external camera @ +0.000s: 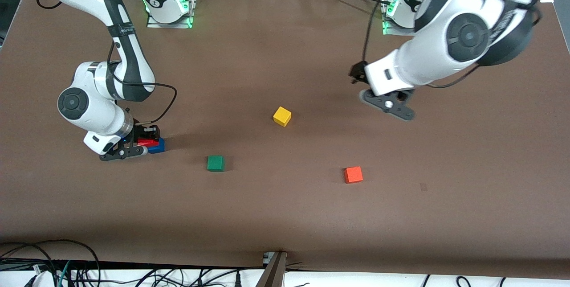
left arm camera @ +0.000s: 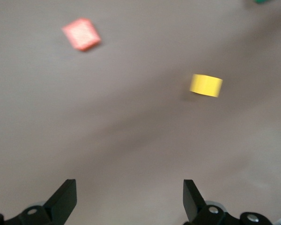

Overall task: Pass red block to right arm, stack on blue
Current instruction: 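Lower the red cube onto the blue cube with the right gripper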

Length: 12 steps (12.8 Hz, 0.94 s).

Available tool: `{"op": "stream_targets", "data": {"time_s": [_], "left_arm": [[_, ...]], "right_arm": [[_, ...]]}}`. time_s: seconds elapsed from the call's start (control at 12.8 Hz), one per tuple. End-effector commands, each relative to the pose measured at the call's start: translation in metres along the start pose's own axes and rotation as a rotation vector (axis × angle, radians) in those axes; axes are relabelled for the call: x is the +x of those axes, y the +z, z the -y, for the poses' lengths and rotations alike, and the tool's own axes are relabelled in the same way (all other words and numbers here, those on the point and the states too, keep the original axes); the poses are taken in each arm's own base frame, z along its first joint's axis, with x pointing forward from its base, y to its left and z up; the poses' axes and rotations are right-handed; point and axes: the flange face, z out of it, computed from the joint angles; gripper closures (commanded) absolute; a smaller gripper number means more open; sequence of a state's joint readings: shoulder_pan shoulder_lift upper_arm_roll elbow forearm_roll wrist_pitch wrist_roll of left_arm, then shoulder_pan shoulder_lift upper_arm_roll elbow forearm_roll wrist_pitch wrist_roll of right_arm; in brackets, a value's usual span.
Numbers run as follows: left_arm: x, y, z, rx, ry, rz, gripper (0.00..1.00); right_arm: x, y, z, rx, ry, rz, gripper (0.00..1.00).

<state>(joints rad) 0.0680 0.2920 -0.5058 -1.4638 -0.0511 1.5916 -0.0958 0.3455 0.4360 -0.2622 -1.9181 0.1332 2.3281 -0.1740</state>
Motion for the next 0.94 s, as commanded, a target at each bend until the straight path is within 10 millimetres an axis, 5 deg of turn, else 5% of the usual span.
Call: {"op": "stream_targets", "data": {"time_s": [0.0, 0.16, 0.23, 0.55, 0.86], "left_arm": [[-0.027, -0.056, 0.067, 0.092, -0.140, -0.072, 0.00], [-0.045, -0.050, 0.136, 0.086, -0.279, -0.057, 0.00], [-0.051, -0.048, 0.150, 0.082, -0.309, -0.050, 0.00], [-0.117, -0.074, 0.177, 0.128, -0.398, -0.185, 0.00], [-0.137, -0.100, 0.185, 0.123, -0.439, -0.150, 0.00]], "right_arm": [[-0.015, 0.002, -0.003, -0.018, 0.004, -0.038, 0.84], [-0.015, 0.002, -0.005, -0.021, 0.010, -0.041, 0.84], [-0.015, 0.003, -0.007, -0.023, 0.012, -0.048, 0.83], [-0.013, 0.011, -0.012, -0.033, 0.018, -0.061, 0.83], [-0.014, 0.022, -0.012, -0.039, 0.020, -0.058, 0.83]]}}
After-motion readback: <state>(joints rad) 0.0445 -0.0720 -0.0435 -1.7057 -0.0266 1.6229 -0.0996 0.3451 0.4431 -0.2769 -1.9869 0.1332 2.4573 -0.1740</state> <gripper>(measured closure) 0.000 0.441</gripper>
